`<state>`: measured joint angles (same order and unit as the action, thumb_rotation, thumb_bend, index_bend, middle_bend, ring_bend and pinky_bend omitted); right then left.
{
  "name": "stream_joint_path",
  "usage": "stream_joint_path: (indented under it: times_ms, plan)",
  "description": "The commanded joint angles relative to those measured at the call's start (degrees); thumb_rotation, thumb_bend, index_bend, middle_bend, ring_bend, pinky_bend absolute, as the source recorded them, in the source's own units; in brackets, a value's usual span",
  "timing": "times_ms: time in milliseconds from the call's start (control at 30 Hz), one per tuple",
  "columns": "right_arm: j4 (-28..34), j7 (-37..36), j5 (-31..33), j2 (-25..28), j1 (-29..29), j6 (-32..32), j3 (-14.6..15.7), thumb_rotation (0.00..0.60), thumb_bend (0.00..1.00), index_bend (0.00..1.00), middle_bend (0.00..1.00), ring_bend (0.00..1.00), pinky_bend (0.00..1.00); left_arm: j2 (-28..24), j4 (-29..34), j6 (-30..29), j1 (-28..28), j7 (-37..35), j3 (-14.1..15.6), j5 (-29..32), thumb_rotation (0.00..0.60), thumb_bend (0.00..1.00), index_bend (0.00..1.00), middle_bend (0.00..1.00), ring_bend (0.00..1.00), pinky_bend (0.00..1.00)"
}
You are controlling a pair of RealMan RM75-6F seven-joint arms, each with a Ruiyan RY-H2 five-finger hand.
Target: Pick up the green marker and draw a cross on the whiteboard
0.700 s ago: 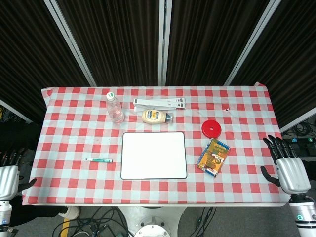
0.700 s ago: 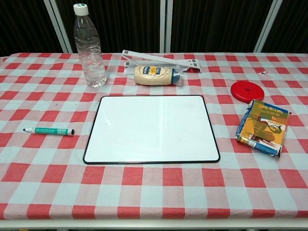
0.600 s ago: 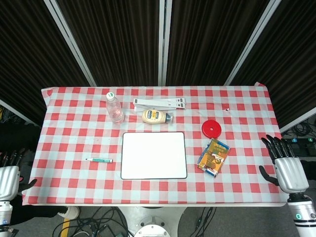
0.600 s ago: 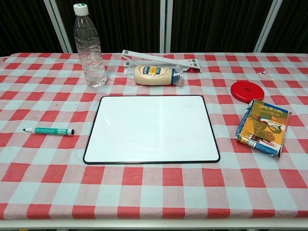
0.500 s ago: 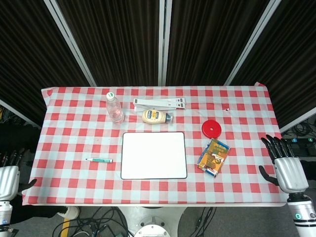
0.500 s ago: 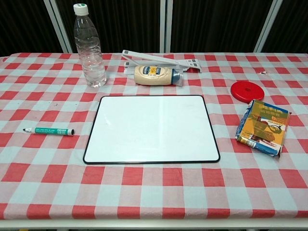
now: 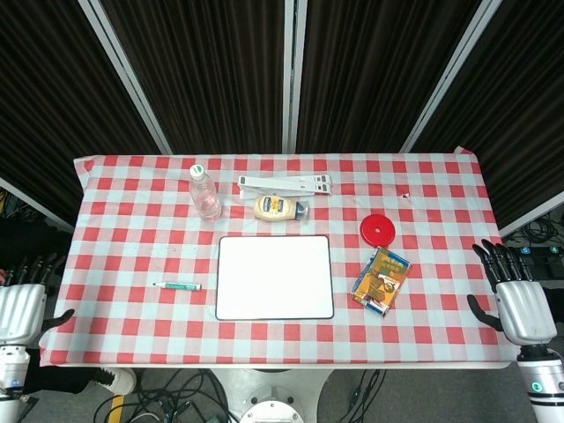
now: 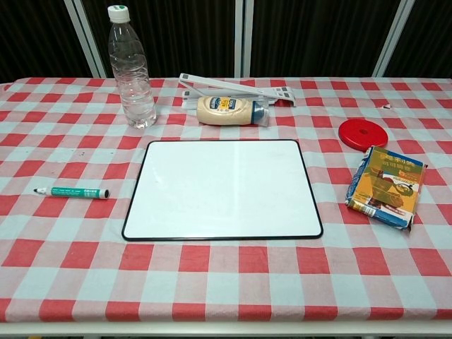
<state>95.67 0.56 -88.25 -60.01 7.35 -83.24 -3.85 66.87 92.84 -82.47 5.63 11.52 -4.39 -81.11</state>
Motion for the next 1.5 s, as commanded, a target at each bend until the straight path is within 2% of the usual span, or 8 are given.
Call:
stream_joint_path:
  times_ms: [33,200,300,400,600,767,1133,1500]
  plan:
    - [-0.10,0.02,0.04,0.23,0.30,0.34,-0.16,0.600,0.27,0.00,0.04,0.00,0.00,-0.28,0.08,3.77,4.00,1.11,-1.64,-1.17,0.600,0.06,0.28,0.23,0.29,0.48]
    - [-0.28,-0.06,0.15,0.51,0.79,0.85,-0.40,0.600,0.27,0.00,0.04,0.00,0.00,2.38,-1.89,9.01,9.91,1.03,-3.08,-3.26,0.600,0.08,0.40,0.36,0.48,0.75]
    - [-0.41,-0.14,0.31,0.56,0.88,1.08,-0.39,0.600,0.27,0.00,0.04,0.00,0.00,4.47,-2.44,13.61,13.55,2.46,-3.41,-2.95,0.600,0.13,0.43,0.39,0.54,0.82]
    - [-0.50,-0.17,0.54,0.62,0.80,1.12,-0.33,0.600,0.27,0.00,0.04,0.00,0.00,6.80,-1.99,18.65,17.10,7.63,-3.72,-0.69,0.600,0.19,0.44,0.43,0.57,0.89]
    - [-1.10,-0.67,1.54,0.46,0.64,1.60,-0.24,0.600,0.27,0.00,0.04,0.00,0.00,11.75,-1.00,25.05,21.33,15.93,-3.47,5.73,0.600,0.24,0.44,0.46,0.61,0.92]
    - [-1.59,-0.96,1.75,0.24,1.03,2.31,-0.28,0.600,0.27,0.00,0.04,0.00,0.00,15.57,-1.05,26.82,23.79,25.34,-2.87,11.92,0.600,0.26,0.44,0.46,0.63,0.93]
    - [-2.55,-1.73,2.19,-0.34,1.54,3.45,-0.15,0.600,0.27,0.00,0.04,0.00,0.00,22.86,0.17,22.07,27.10,43.22,-1.95,26.63,0.600,0.26,0.44,0.45,0.64,0.94]
    - [-3.19,-2.50,2.20,-0.56,1.56,3.58,0.04,0.600,0.27,0.00,0.04,0.00,0.00,27.39,-0.27,17.89,31.00,51.40,-2.12,37.05,0.600,0.25,0.44,0.46,0.64,0.95]
